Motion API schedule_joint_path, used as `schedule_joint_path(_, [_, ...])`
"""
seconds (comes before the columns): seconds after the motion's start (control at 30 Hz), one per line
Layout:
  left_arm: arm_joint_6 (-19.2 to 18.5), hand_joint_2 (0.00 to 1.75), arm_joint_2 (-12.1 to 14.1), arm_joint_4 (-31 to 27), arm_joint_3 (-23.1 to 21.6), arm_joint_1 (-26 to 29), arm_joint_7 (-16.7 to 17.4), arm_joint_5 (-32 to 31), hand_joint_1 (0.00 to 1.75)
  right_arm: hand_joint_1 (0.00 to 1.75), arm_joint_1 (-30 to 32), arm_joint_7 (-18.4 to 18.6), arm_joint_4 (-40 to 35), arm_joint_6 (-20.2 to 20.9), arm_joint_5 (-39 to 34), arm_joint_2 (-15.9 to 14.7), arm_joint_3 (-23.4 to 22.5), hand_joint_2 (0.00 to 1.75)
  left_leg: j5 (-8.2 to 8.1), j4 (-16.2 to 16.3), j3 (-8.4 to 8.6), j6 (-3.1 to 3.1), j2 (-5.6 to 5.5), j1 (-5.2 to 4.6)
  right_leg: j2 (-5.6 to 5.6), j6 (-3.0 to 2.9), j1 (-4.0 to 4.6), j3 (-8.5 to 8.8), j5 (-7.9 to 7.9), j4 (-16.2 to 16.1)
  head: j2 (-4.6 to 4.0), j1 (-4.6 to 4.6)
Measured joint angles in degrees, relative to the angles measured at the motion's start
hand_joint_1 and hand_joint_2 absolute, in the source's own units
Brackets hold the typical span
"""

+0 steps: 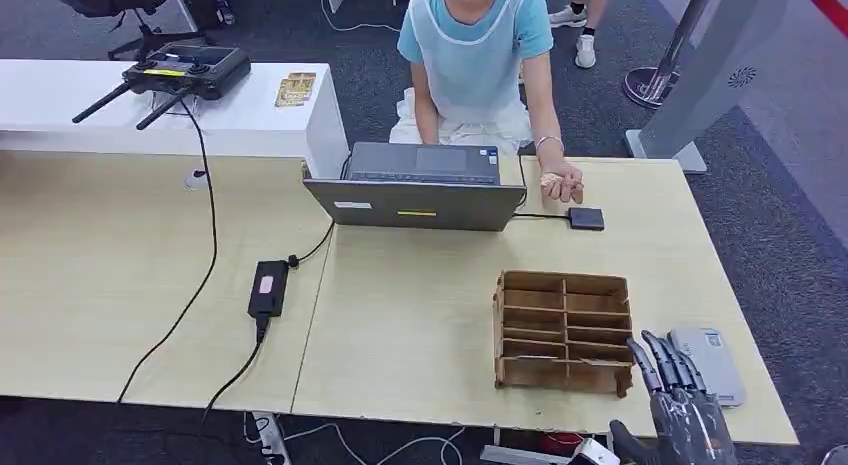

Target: Pass the card to the sensor for recognition and then transmit it.

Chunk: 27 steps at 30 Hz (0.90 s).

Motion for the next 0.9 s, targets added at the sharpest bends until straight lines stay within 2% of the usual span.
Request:
schedule_joint_path(0.37, [0.0, 0.0, -0.1, 0.0, 0.7, -0.1, -0.7, 0.7, 0.0, 0.0, 0.0, -0.2, -0.3, -0.2, -0.2, 0.0, 0.0, 1.75, 0.0, 0.0, -0.01, 0.0, 0.0, 0.0, 0.0, 0.0, 0.0, 0.0, 0.0, 0.0, -0.02, 0.0])
schedule_joint_path(0.53, [0.0, 0.0, -0.2, 0.0, 0.9, -0.2, -0.7, 0.7, 0.0, 0.0, -0.7, -1.6, -0.3, -0.2, -1.0, 0.1, 0.0, 1.75, 0.0, 0.0, 0.0, 0.0, 0.0, 0.0, 0.0, 0.0, 0.0, 0.0, 0.0, 0.0, 0.0, 0.0])
schedule_joint_path(0.6, [-0.5, 0.0, -0.2, 0.0, 1.1, -0.2, -1.2, 1.2, 0.0, 0.0, -1.4, -5.0, -0.3, -0.2, -5.5, 0.2, 0.0, 1.75, 0.0, 0.0, -0.01, 0.0, 0.01, 0.0, 0.01, 0.0, 0.0, 0.0, 0.0, 0.0, 0.0, 0.0])
schedule_joint_path(0.67, [-1.4, 0.0, -0.3, 0.0, 1.6, -0.3, -1.9, 2.3, 0.0, 0.0, -2.3, -11.1, -0.7, 1.3, -14.1, 0.4, -0.2, 1.75, 0.0, 0.0, 0.0, 0.0, 0.02, 0.0, 0.01, 0.0, -0.01, 0.0, 0.01, 0.0, 0.0, 0.0])
schedule_joint_path(0.8, [-2.8, 0.0, -0.3, 0.0, 2.4, -0.4, -3.1, 4.4, 0.0, 0.0, -4.0, -21.7, -2.3, 9.7, -27.4, 1.3, -3.2, 1.75, 0.01, 0.0, 0.0, 0.0, 0.0, 0.0, 0.0, -0.01, 0.0, 0.01, 0.01, 0.0, 0.0, 0.0])
schedule_joint_path(0.9, [-4.0, 0.0, -0.3, 0.0, 3.6, -0.4, -4.2, 6.1, 0.0, 0.0, -5.3, -27.8, -3.3, 17.1, -38.5, 3.2, -6.9, 1.75, 0.01, 0.0, 0.02, 0.0, 0.0, 0.0, 0.0, -0.01, 0.0, 0.0, 0.01, 0.0, -0.02, 0.0])
